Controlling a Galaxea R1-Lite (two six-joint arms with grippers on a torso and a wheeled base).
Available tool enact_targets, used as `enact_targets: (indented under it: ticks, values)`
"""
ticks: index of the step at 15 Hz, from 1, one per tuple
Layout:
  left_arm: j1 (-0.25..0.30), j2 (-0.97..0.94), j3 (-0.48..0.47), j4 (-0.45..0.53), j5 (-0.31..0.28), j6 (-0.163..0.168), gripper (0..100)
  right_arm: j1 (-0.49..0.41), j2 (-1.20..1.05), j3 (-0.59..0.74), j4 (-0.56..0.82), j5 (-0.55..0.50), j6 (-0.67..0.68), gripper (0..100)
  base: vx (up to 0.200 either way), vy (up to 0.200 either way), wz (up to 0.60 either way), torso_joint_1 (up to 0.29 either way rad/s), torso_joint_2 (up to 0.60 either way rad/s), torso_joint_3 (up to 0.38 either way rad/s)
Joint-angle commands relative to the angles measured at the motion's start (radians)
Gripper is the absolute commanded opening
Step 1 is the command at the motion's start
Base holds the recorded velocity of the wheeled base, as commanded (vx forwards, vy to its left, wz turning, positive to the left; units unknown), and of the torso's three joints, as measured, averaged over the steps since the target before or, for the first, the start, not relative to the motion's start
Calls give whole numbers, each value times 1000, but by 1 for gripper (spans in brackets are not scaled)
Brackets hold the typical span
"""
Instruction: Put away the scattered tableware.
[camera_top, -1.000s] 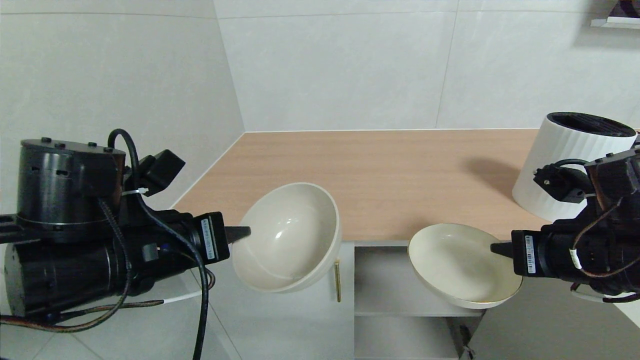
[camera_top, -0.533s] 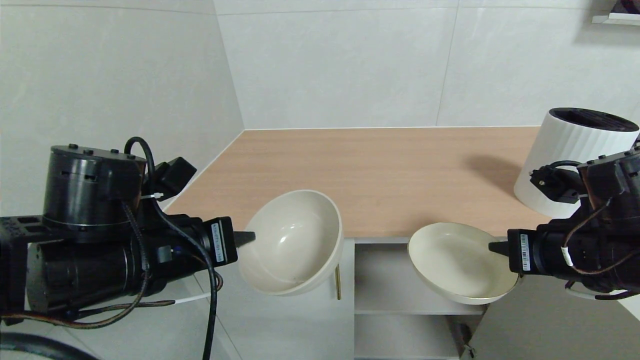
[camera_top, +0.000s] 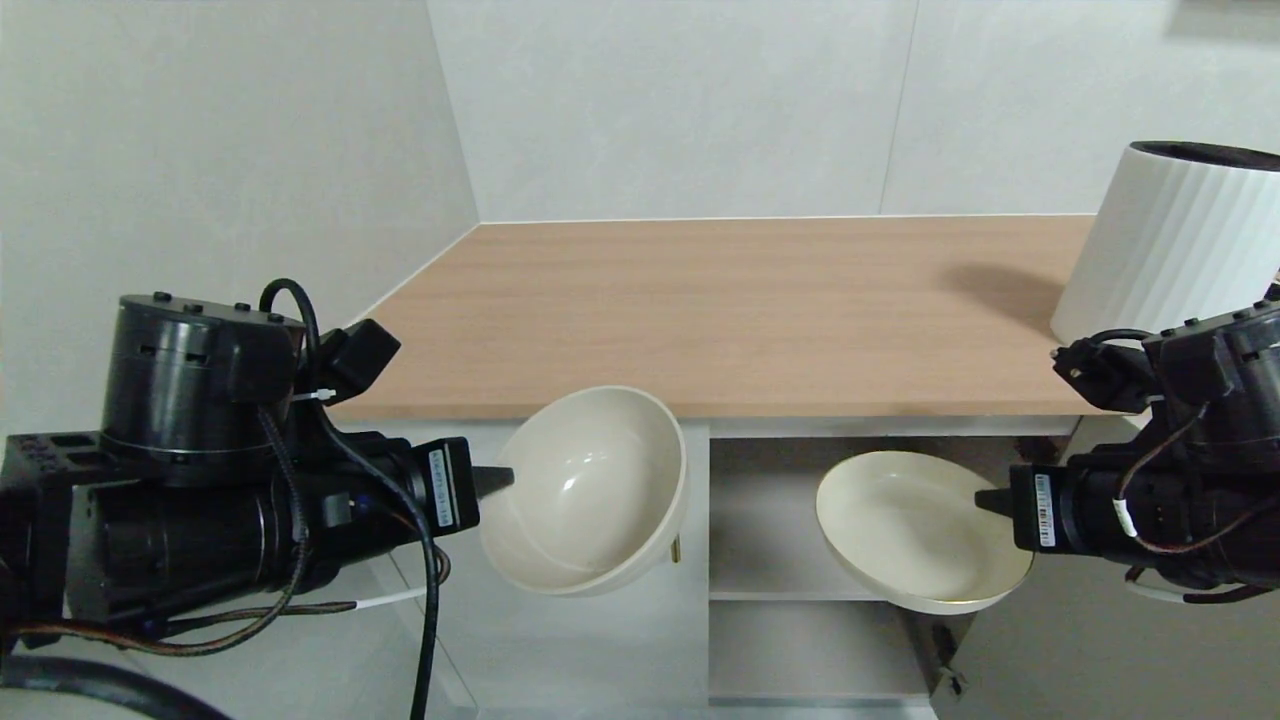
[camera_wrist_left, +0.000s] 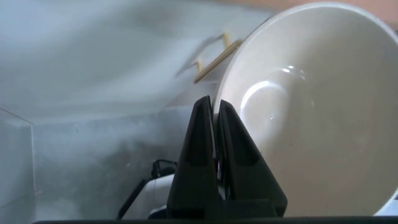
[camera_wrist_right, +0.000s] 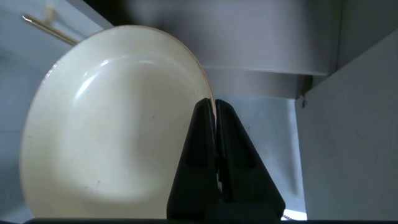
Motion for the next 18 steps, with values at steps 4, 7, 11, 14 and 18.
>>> enact_targets:
  ticks: [4,7,11,14,18]
  values:
    - [0,10,0,-1,1,0,0,0,4,0,1,0,0,0,0,0,0,-165,466,295]
    - [0,12,0,-1,1,0,0,0,6,1,1,0,0,0,0,0,0,-142,452,308]
    - [0,26,0,-1,1,0,0,0,6,1,1,0,0,0,0,0,0,-83,387,287]
    - [0,29,0,-1,-1,0,0,0,23,1,-1,0,0,0,0,0,0,-20,80,71]
    - [-20,95,-5,-5,-1,0,0,4,107,23,-59,2,-61,0,0,0,0,0,0,0]
